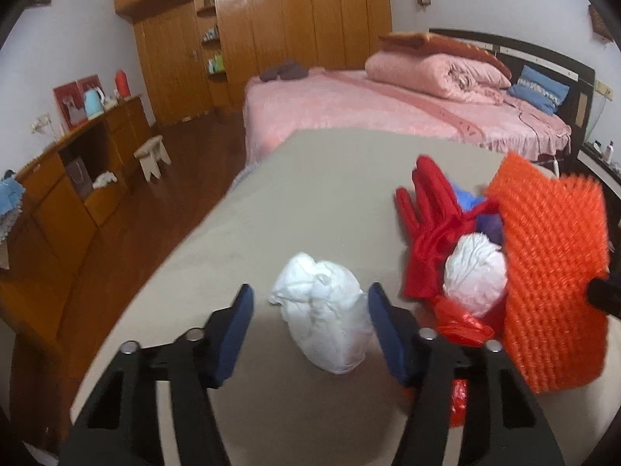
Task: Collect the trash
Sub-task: 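Grasp the small white tissue with the left tool while the right tool lifts the scrubber, then carry both items over the black bin and open both tools to drop them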
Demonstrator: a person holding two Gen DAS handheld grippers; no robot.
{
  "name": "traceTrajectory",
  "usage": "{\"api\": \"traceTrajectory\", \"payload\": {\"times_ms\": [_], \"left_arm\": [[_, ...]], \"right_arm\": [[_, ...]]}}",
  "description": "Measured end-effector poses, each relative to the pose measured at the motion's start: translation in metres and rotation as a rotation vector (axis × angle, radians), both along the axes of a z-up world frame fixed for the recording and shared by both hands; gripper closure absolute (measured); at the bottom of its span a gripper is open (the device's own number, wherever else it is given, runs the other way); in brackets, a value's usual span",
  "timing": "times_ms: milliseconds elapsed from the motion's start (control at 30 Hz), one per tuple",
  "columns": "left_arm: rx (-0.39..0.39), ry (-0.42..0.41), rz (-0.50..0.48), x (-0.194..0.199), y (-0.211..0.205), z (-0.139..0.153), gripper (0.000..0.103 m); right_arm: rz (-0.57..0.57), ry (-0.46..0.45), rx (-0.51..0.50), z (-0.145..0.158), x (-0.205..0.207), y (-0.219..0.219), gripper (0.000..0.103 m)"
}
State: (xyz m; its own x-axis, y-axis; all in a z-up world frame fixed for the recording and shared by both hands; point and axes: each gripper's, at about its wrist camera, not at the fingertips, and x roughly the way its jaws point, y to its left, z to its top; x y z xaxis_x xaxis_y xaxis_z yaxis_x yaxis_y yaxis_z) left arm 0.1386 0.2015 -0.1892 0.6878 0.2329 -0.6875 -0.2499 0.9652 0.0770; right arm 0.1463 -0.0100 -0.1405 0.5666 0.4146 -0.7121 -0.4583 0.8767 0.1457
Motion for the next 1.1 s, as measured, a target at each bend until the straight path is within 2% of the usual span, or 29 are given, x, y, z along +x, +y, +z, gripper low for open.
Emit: {"api": "traceTrajectory", "payload": {"times_ms": [33, 100, 200, 400, 767, 1100], "left_arm": [[-0.01, 0.016, -0.005, 0.003, 0.001, -0.004, 0.052], [-0.043, 0.032, -0.024, 0.006, 0.002, -0.01, 0.074], [-0.07, 0.031, -0.034, 0.007, 0.004, -0.01, 0.092], [-0.087, -0.039, -0.055, -0.007, 0.002, 0.015, 0.096], [-0.108, -0.214, -0.143, -0.053, -0.03, 0.099, 0.096], [-0.137, -0.287, -0.261, -0.063, -0.084, 0.137, 0.096]], "right_arm": [[0.006, -0.005, 0.004, 0.002, 0.0, 0.0, 0.089], [0.009, -0.009, 0.011, 0.006, -0.001, -0.002, 0.09], [0.01, -0.018, 0.017, 0.012, -0.003, -0.005, 0.091], [0.014, -0.039, 0.047, 0.027, -0.009, -0.013, 0.091], [0.029, -0.133, 0.124, 0.079, -0.032, -0.038, 0.091], [-0.07, -0.189, 0.131, 0.108, -0.058, -0.096, 0.091]]}}
